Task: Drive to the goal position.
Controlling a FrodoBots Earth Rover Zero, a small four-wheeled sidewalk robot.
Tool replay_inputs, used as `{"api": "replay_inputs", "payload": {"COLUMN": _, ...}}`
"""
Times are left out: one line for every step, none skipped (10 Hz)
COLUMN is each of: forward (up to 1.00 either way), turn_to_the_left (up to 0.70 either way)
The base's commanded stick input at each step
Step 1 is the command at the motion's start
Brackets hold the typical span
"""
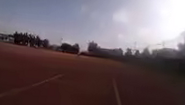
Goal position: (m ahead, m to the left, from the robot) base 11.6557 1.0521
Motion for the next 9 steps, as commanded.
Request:
{"api": "replay_inputs", "payload": {"forward": 0.70, "turn_to_the_left": -0.35}}
{"api": "replay_inputs", "payload": {"forward": 0.70, "turn_to_the_left": -0.35}}
{"api": "replay_inputs", "payload": {"forward": 0.70, "turn_to_the_left": -0.35}}
{"api": "replay_inputs", "payload": {"forward": 0.70, "turn_to_the_left": 0.00}}
{"api": "replay_inputs", "payload": {"forward": 0.70, "turn_to_the_left": 0.00}}
{"api": "replay_inputs", "payload": {"forward": 0.70, "turn_to_the_left": 0.00}}
{"api": "replay_inputs", "payload": {"forward": 0.70, "turn_to_the_left": 0.00}}
{"api": "replay_inputs", "payload": {"forward": 0.70, "turn_to_the_left": 0.00}}
{"api": "replay_inputs", "payload": {"forward": 0.70, "turn_to_the_left": 0.00}}
